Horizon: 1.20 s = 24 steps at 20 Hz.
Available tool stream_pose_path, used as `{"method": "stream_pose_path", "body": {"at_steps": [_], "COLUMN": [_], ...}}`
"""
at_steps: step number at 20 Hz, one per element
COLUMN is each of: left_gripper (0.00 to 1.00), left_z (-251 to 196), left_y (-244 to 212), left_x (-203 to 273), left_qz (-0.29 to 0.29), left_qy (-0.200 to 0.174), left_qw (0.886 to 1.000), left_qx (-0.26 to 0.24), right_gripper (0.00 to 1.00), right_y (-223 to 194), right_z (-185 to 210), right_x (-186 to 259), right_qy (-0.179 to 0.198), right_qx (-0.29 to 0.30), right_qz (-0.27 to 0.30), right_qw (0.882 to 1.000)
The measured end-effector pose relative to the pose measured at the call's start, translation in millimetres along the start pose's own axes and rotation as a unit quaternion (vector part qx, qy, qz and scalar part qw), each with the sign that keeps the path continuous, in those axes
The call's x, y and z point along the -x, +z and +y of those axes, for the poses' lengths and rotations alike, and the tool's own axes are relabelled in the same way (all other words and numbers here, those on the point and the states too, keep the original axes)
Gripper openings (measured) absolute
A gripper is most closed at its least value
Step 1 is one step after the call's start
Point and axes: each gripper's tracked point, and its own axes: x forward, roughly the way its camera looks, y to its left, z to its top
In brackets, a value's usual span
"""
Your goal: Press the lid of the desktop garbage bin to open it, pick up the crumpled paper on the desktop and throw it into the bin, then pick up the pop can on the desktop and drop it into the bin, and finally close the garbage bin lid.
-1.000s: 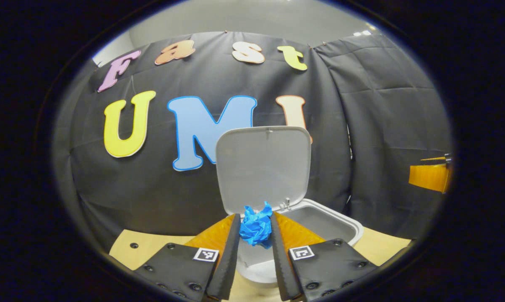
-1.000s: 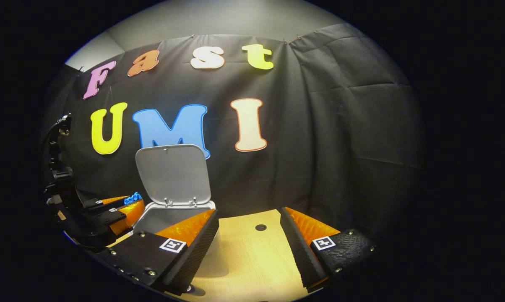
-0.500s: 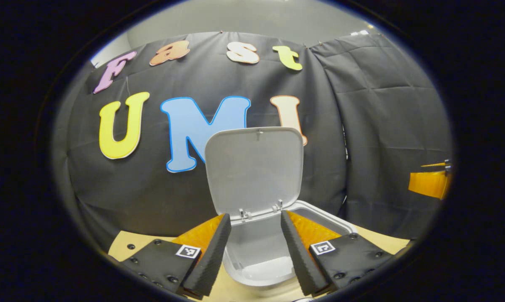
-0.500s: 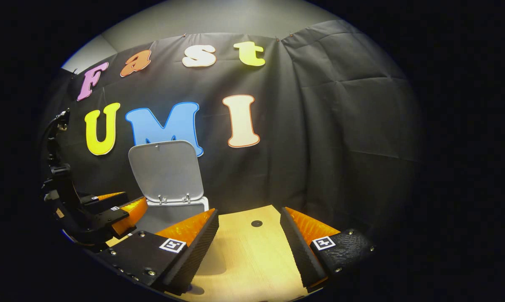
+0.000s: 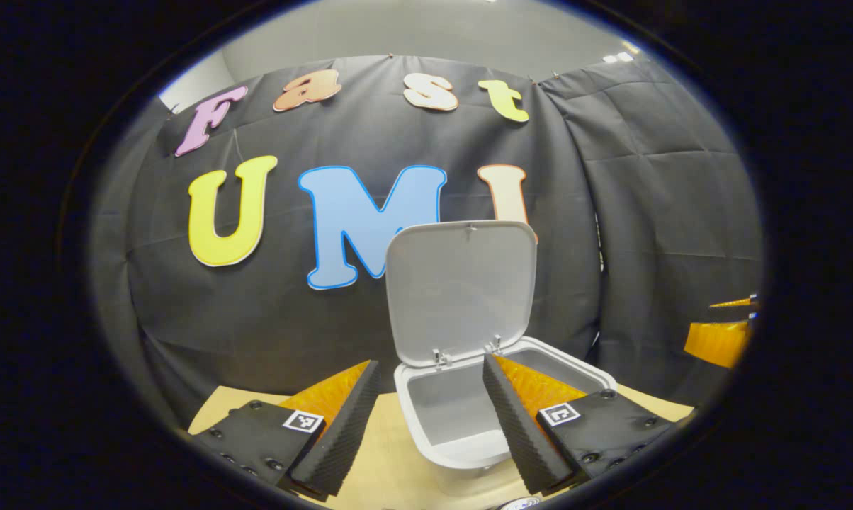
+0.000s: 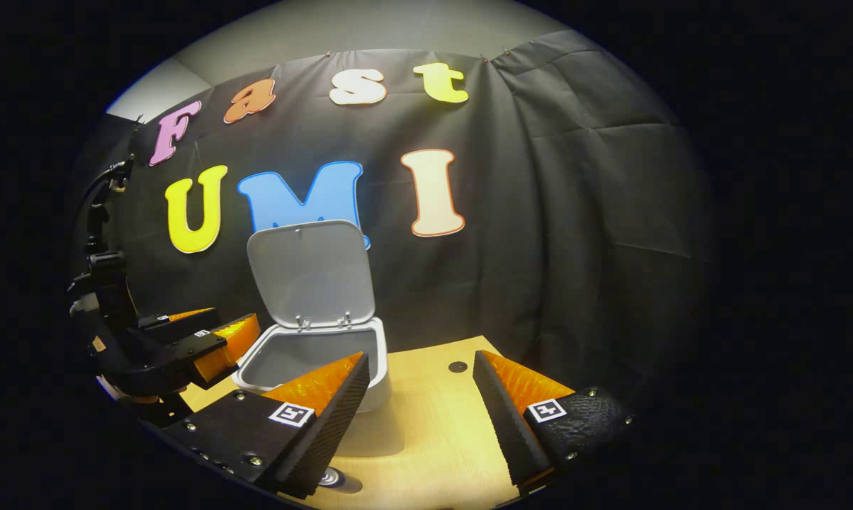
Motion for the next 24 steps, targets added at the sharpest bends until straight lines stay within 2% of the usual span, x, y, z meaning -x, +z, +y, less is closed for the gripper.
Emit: {"method": "stream_pose_path", "body": {"at_steps": [7, 8, 9, 10, 11, 15, 17, 18, 24], "left_gripper": [0.99, 0.95, 0.99, 0.95, 0.99, 0.99, 0.95, 0.99, 0.99], "left_z": [36.7, 43.7, 51.2, 58.4, 66.4, 97.0, 110.7, 117.1, 149.3], "left_y": [5.8, 6.1, 5.8, 6.1, 6.2, 6.0, 5.9, 5.9, 5.0], "left_x": [21.5, 25.3, 28.6, 32.2, 36.8, 54.0, 62.1, 66.3, 87.7], "left_qz": [-0.002, -0.002, -0.002, -0.001, -0.001, 0.001, 0.003, 0.004, 0.009], "left_qy": [0.041, 0.048, 0.055, 0.064, 0.072, 0.103, 0.118, 0.124, 0.158], "left_qw": [0.999, 0.999, 0.998, 0.998, 0.997, 0.995, 0.993, 0.992, 0.987], "left_qx": [0.004, 0.004, 0.004, 0.004, 0.004, 0.007, 0.01, 0.011, 0.011], "right_gripper": [0.94, 0.94, 0.94, 0.94, 0.94, 0.97, 0.97, 0.97, 0.97], "right_y": [-35.5, -40.6, -46.3, -52.6, -60.0, -90.2, -107.6, -116.8, -168.0], "right_z": [49.3, 55.9, 62.8, 68.7, 75.5, 96.4, 104.0, 106.2, 125.2], "right_x": [-1.2, -2.1, -3.4, -4.9, -5.8, -10.0, -13.1, -14.6, -19.4], "right_qy": [0.075, 0.086, 0.096, 0.106, 0.116, 0.152, 0.164, 0.17, 0.202], "right_qx": [0.034, 0.038, 0.041, 0.044, 0.047, 0.062, 0.07, 0.074, 0.096], "right_qz": [0.031, 0.037, 0.044, 0.051, 0.058, 0.088, 0.107, 0.116, 0.17], "right_qw": [0.996, 0.995, 0.994, 0.992, 0.99, 0.982, 0.978, 0.976, 0.96]}}
